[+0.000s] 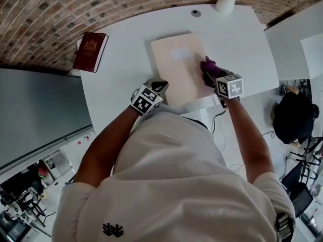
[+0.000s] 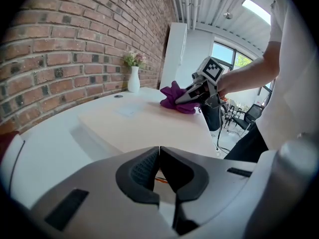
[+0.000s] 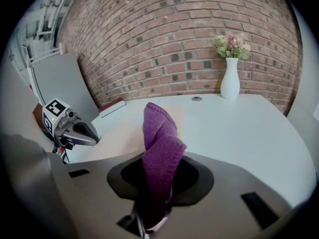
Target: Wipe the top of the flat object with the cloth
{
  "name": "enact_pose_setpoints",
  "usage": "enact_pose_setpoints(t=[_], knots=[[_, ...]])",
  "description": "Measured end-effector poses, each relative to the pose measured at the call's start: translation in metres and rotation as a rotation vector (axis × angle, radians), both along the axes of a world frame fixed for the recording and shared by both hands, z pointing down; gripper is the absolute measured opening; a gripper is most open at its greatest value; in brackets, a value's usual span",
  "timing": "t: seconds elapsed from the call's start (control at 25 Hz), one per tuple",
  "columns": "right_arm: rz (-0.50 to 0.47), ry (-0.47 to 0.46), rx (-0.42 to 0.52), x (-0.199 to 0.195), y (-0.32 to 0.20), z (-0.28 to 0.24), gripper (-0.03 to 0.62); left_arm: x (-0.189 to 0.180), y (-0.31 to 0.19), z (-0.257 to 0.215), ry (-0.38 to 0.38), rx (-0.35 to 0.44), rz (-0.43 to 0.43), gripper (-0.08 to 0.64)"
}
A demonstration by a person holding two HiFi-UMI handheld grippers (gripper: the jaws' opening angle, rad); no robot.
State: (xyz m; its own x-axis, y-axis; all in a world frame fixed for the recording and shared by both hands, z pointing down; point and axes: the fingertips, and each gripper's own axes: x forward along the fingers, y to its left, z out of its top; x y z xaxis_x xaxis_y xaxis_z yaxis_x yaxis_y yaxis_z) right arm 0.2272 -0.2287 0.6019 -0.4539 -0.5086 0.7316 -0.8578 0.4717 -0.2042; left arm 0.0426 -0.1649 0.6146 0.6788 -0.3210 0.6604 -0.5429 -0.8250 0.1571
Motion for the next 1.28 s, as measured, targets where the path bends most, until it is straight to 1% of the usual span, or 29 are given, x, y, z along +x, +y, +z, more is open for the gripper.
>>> enact_pose_setpoints(t=[0.16,0.28,0.44,0.64,0.8,0.92,1.0,1.08,1.28], knots=[[0.023,0.032,-0.001,0.016,-0.007,-0.001,0.126,0.001,-0.001,0.000,-0.004,-0.001,0.001,0.025],[0.009,0.014,0.020,0.005,-0.007,-0.013,0.126,0.001,0.000,0.000,-0.007,-0.005,0.003,0.025],[-0.069,-0.051,0.041,-0.041,-0.006,-0.031,0.126,0.001,-0.001,-0.001,-0.004,0.004,0.003,0.026],[-0.200,-0.120,0.033,-0.113,0.000,-0.038,0.126,0.001,0.000,0.001,-0.012,0.006,0.009,0.025],[-0.323,-0.144,0.017,-0.168,0.006,-0.035,0.126,0.001,0.000,0.000,-0.024,0.014,0.025,0.025],[-0.382,-0.146,0.002,-0.195,0.008,-0.028,0.126,0.002,0.000,-0.001,-0.028,0.016,0.026,0.025],[-0.391,-0.138,-0.008,-0.203,0.007,-0.021,0.126,0.001,0.000,-0.001,-0.033,0.017,0.023,0.025],[-0.380,-0.132,-0.012,-0.200,0.004,-0.016,0.126,0.000,0.000,-0.001,-0.034,0.017,0.018,0.025],[-0.315,-0.113,-0.008,-0.169,-0.008,-0.010,0.126,-0.001,0.000,0.000,-0.036,0.015,0.012,0.026]])
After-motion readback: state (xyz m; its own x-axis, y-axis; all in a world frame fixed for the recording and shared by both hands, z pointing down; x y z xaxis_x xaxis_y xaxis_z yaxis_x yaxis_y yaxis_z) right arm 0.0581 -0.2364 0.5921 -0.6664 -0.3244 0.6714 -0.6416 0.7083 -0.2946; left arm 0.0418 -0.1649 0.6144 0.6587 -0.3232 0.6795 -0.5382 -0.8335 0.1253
